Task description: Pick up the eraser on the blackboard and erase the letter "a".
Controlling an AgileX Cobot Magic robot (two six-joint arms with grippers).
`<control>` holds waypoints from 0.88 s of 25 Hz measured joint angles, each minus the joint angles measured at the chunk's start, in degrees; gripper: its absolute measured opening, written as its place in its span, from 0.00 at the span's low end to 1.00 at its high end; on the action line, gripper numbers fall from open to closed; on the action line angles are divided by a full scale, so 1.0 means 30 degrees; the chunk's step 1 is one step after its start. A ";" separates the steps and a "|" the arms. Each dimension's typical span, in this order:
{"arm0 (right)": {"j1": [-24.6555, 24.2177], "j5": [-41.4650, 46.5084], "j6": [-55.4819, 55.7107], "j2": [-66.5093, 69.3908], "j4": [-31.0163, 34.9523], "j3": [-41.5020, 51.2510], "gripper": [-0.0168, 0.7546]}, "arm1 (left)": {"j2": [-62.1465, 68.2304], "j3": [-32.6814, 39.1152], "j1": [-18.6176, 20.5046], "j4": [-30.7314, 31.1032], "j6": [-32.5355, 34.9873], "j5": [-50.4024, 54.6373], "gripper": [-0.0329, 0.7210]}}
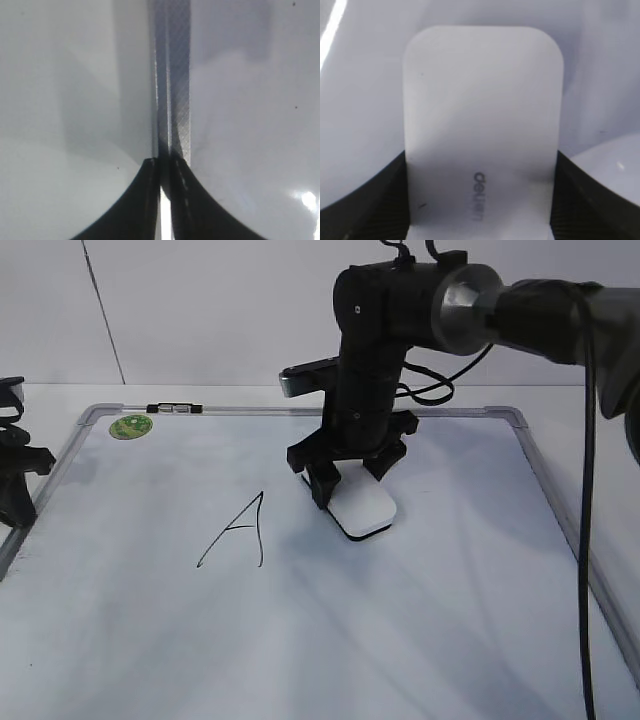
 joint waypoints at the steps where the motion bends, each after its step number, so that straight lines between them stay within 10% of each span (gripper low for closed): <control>1: 0.0136 0.0000 -0.0026 0.0000 0.0026 0.0000 0.76 | 0.0000 0.0000 0.0000 0.0000 0.0000 0.0000 0.10; 22: -0.3512 0.0000 0.0439 0.0041 -0.0804 -0.0112 0.76 | 0.0044 0.0000 0.0000 0.0000 0.0000 -0.0067 0.10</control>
